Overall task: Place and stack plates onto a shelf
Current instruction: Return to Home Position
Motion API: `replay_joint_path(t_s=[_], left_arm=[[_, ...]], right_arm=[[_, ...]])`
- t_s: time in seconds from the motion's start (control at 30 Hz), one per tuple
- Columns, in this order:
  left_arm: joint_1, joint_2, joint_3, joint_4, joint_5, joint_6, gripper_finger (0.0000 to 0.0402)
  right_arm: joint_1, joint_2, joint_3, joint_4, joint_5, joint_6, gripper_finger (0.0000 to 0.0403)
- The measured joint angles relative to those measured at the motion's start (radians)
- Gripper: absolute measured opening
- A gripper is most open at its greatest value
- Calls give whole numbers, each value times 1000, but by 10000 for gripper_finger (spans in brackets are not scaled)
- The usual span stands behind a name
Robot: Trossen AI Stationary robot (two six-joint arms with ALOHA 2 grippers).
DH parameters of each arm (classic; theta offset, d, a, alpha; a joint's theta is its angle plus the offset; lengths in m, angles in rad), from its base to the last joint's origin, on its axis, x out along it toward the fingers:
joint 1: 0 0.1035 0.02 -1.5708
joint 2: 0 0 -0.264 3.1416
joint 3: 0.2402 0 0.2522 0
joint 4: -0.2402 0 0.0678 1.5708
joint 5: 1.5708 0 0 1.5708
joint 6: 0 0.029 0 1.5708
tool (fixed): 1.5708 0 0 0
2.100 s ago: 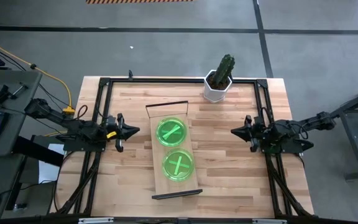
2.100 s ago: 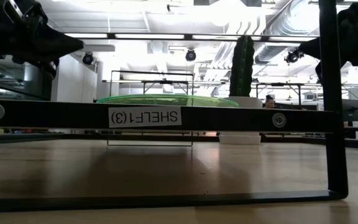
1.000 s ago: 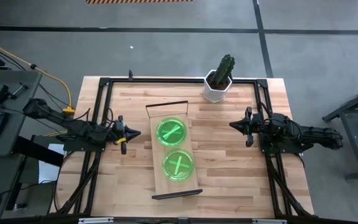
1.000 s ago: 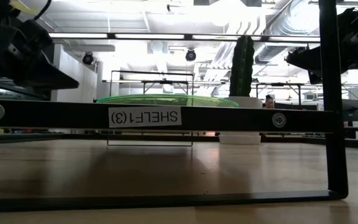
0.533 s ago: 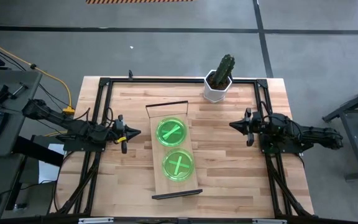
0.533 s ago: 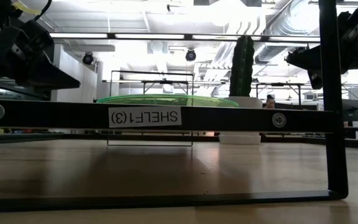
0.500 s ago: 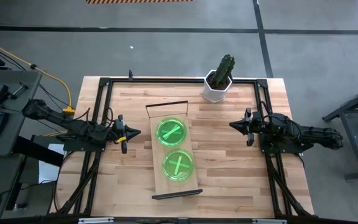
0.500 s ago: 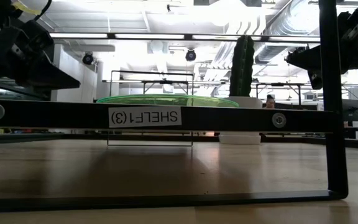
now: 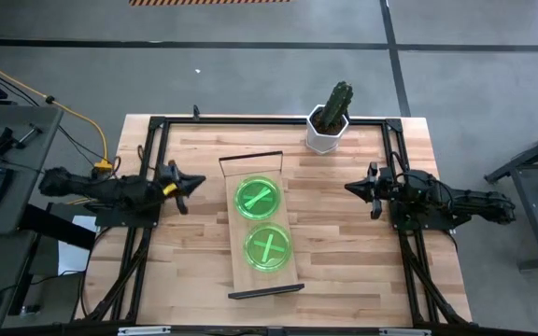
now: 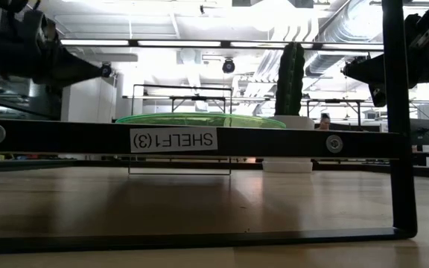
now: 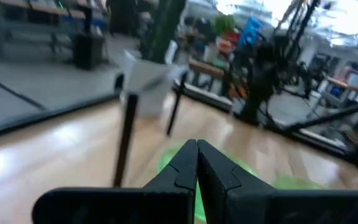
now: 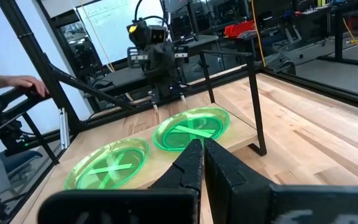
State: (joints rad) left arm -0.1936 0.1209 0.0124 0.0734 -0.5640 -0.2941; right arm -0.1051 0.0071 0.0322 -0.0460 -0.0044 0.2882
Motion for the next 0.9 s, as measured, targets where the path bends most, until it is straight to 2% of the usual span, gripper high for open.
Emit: replay_joint_path(t_s=[0.07, 0.13, 0.3, 0.4, 0.9], left_arm=[[29, -56, 0, -6, 6, 48, 1], [52, -107, 0, -3, 59, 93, 1], [79, -118, 0, -46, 403, 193, 1], [82, -117, 0, -66, 529, 232, 1], [81, -117, 0, -62, 529, 193, 1]], right_arm=[[0, 0, 0, 0, 0, 0, 0], [0, 0, 0, 0, 0, 0, 0], [0, 0, 0, 0, 0, 0, 0], [0, 0, 0, 0, 0, 0, 0], [0, 0, 0, 0, 0, 0, 0]])
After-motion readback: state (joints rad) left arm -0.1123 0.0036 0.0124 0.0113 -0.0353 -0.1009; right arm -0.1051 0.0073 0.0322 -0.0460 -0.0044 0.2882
